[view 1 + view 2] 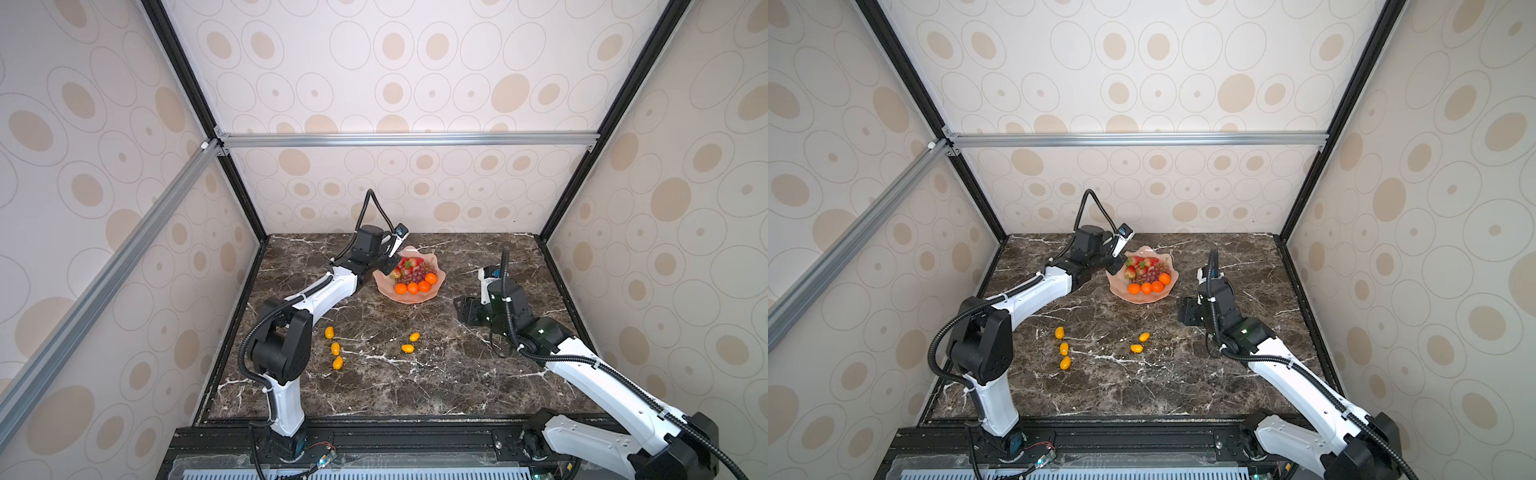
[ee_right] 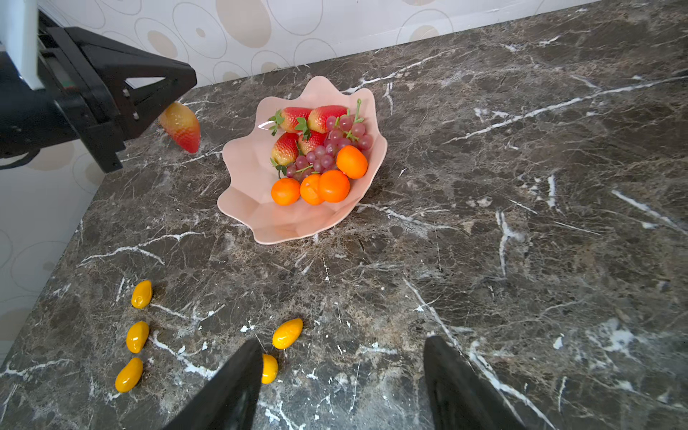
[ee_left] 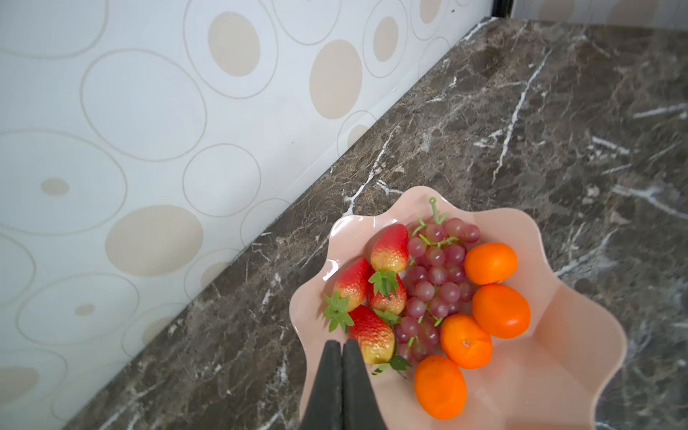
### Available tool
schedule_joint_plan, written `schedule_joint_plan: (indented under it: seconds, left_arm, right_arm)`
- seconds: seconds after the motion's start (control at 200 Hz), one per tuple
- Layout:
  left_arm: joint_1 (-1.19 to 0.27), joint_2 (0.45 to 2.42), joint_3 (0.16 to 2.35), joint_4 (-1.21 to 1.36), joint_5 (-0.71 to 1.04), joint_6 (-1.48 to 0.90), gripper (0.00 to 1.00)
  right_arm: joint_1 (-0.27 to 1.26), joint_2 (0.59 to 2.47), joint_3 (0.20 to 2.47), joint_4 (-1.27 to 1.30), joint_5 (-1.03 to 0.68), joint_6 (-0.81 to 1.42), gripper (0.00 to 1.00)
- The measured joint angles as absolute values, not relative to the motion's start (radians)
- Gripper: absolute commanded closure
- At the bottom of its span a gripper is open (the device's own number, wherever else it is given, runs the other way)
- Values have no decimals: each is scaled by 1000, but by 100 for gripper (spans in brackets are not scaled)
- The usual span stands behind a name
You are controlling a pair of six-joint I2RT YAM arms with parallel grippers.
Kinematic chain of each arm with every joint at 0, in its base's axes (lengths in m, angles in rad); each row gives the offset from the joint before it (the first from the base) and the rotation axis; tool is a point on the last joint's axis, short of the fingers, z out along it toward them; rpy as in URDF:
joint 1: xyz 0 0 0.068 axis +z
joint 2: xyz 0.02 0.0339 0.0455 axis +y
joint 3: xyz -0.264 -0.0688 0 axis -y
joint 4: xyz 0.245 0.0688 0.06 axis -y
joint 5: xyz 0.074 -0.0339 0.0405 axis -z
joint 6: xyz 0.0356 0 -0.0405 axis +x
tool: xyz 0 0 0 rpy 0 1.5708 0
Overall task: Place and organize the fake fruits in the fruit bowl
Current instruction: 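Lower the strawberry into the pink bowl and open the left gripper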
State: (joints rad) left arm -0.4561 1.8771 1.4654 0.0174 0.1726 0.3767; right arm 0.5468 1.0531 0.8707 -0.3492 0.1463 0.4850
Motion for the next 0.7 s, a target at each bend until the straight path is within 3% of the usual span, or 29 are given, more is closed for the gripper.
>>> schedule_joint_plan:
  seconds: [0.37,0.7]
  left_arm:
    - [-455,2019,1549,-39,289,812,100]
    - [-456,2130,1658,-136,284,1045,100]
  right_arm:
    - [523,1007,869,-406,146,477,29]
    - [515,997,860,-435,131,473,29]
